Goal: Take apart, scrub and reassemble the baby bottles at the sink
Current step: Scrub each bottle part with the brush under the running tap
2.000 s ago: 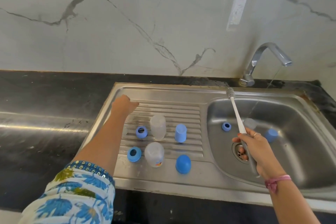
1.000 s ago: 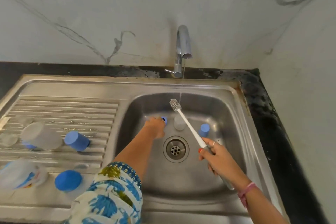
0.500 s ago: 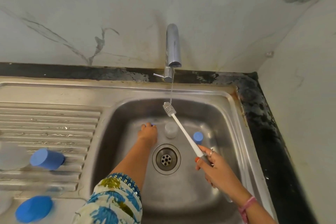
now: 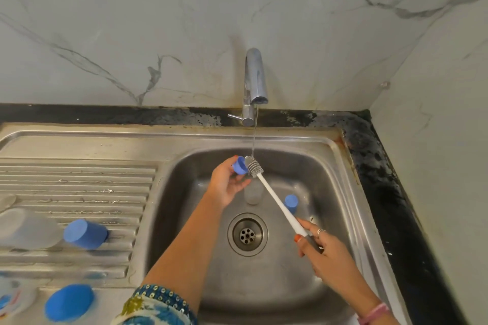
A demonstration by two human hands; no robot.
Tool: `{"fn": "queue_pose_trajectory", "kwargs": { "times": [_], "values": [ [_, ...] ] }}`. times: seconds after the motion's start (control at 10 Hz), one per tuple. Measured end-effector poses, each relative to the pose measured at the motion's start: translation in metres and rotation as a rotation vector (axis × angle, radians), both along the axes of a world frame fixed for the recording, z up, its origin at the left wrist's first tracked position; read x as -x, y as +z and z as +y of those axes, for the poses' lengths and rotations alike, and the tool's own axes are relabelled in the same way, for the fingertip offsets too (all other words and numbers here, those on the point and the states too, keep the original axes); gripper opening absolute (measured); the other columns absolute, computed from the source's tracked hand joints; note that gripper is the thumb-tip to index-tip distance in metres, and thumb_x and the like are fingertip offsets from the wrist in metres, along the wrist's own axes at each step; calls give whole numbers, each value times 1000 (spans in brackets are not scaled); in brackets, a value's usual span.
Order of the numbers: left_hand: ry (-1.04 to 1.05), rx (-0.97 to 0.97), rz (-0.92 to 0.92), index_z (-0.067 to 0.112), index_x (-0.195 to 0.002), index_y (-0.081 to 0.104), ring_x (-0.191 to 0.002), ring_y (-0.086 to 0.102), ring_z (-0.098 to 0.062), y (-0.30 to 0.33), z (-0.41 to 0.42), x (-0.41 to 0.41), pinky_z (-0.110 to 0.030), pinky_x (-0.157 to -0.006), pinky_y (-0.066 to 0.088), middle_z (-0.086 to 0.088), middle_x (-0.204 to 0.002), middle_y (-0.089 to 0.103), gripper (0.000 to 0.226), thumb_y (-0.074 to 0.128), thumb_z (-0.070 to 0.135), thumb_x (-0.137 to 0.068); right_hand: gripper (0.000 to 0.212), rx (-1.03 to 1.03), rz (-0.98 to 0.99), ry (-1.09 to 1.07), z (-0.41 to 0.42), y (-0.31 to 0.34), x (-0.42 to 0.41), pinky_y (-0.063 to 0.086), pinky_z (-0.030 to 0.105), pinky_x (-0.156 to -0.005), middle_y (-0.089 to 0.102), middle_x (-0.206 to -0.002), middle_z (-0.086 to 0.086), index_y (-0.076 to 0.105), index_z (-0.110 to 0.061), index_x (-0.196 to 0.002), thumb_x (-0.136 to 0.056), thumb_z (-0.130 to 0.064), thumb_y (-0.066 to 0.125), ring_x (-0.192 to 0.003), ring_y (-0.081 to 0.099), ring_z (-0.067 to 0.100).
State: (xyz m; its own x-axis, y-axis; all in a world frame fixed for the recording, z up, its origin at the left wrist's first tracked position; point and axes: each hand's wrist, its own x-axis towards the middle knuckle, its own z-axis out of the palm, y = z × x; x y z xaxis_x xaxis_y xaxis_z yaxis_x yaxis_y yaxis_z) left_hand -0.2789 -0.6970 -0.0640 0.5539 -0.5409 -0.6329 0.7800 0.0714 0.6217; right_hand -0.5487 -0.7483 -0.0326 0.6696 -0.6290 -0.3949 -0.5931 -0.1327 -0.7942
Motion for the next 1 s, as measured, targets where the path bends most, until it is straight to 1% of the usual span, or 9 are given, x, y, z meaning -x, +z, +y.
{"fn": "queue_pose_trajectory", "kwargs": {
  "times": [0.2,0.3,0.4,0.5,0.6,0.7,0.8,0.9,1.0],
  "values": [
    [-87,49,-37,-1,-103,66,-75,63,-21,33,-14,7,-28,-59,59,-14,-90,64,15,61,7,-92,51,615,268,219,-4,16,6,56,26,-71,50,-86,-15,17,-48,-148,-101,-46,35,-74,60,8],
    [-144,18,-93,1,-101,63,-78,58,-23,44,-20,11,-35,-74,56,-16,-95,56,19,45,3,-94,54,838,401,331,0,22,0,55,29,-69,45,-93,-10,3,-41,-152,-103,-43,26,-71,59,10],
    [-108,34,-3,14,-87,53,-75,60,-22,55,-26,14,-47,-89,48,-10,-87,54,14,41,8,-89,40,362,177,135,12,30,-13,50,30,-60,54,-81,-6,47,-30,-139,-101,-40,42,-63,54,10],
    [-33,196,103,16,-89,52,-65,61,-13,56,-28,14,-46,-89,52,-1,-74,59,7,58,19,-90,27,-923,-342,-238,31,38,-19,30,20,-35,49,-66,-1,68,-21,-117,-93,-29,61,-41,33,7],
    [33,386,199,11,-105,51,-70,66,-14,57,-26,16,-43,-81,58,-5,-80,66,24,65,23,-90,37,-1603,-543,-282,37,49,-21,22,15,-30,41,-65,0,65,-15,-126,-91,-26,62,-38,25,4],
    [-88,210,37,10,-108,55,-87,68,-21,61,-26,14,-45,-87,56,-10,-89,66,32,61,38,-92,36,-1247,-467,-269,34,50,-22,22,15,-31,44,-65,0,64,-17,-126,-93,-30,57,-39,26,4],
    [-197,-32,-179,13,-104,60,-90,63,-18,63,-24,9,-40,-95,48,-7,-94,65,28,49,38,-99,33,-437,-181,-199,26,49,-21,29,19,-38,49,-66,-3,55,-32,-131,-98,-33,52,-44,35,6],
    [-139,-25,-64,6,-114,55,-84,65,-23,70,-23,-1,-41,-97,46,-13,-90,63,28,47,28,-98,42,406,136,119,20,40,-19,38,19,-50,51,-67,-6,40,-37,-143,-101,-37,42,-54,48,6],
    [-127,22,-13,11,-105,58,-75,65,-19,72,-25,-5,-43,-98,47,-7,-82,62,40,69,42,-83,33,24,-80,66,22,41,-26,37,19,-42,50,-62,-8,54,-33,-132,-100,-34,49,-46,42,5]
  ]
}}
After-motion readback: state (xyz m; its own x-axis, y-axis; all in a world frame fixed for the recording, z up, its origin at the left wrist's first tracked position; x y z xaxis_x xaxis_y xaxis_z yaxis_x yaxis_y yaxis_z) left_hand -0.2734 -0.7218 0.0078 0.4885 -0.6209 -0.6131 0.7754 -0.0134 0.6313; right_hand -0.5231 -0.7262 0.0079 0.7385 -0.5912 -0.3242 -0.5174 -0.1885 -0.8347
